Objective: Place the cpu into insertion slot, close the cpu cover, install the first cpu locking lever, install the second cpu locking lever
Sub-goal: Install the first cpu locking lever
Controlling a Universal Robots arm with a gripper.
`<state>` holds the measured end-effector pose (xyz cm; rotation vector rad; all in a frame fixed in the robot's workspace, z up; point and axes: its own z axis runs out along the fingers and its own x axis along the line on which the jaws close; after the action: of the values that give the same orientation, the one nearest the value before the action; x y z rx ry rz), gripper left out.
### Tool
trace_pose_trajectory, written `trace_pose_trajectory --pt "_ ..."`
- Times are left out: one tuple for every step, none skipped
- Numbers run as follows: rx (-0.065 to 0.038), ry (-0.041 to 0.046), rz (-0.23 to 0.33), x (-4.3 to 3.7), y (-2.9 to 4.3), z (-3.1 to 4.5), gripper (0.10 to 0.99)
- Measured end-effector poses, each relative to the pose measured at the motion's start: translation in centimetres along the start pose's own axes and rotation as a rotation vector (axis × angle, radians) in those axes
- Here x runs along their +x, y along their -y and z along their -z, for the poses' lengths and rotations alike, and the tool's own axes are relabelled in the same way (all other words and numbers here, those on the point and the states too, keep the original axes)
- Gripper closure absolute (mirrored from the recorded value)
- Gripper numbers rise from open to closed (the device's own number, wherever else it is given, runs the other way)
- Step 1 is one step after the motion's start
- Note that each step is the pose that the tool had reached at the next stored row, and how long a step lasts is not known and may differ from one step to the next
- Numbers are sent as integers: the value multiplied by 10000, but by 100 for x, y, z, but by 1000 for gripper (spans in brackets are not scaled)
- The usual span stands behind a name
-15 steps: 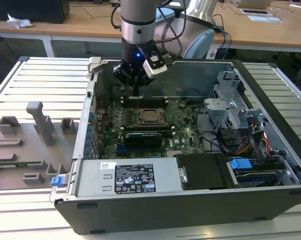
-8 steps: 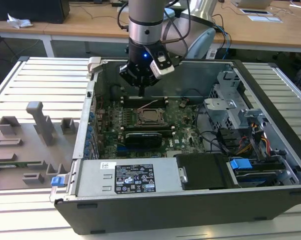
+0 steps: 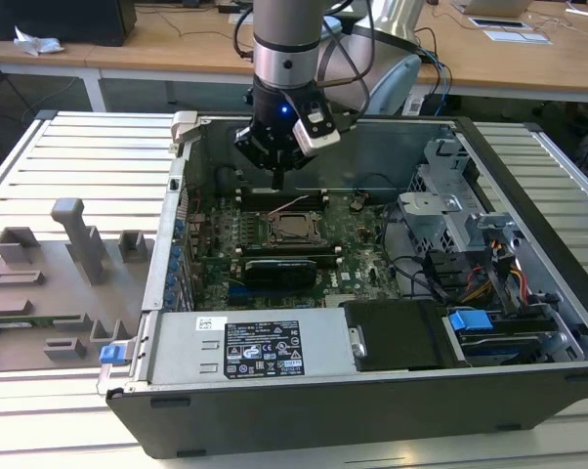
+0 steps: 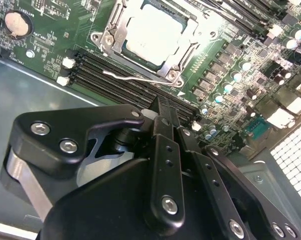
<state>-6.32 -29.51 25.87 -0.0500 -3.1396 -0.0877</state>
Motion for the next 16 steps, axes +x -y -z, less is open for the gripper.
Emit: trace_pose_trajectory --pt "0 5 -102 0 0 0 980" --pt "0 9 -169 0 0 -1 980" --pt "0 10 -176 0 0 -1 980" --pt "-1 11 -178 0 0 -1 980" --pt "-1 11 -179 0 0 -1 980" --pt "-1 11 -180 0 0 -1 980" --pt "-1 10 -180 1 0 -1 980" --pt "-1 11 -180 0 0 -1 980" --pt "-1 11 -180 0 0 -1 980" --pt "-2 11 -180 0 0 -3 980" --pt "-2 11 -180 0 0 -4 980" --pt "-3 12 -180 0 0 -6 980" --pt "-4 12 -180 0 0 -10 980" --pt "-1 11 -180 0 1 -14 980" --pt "-2 11 -180 0 1 -22 980" --pt "-1 11 -180 0 1 -28 980"
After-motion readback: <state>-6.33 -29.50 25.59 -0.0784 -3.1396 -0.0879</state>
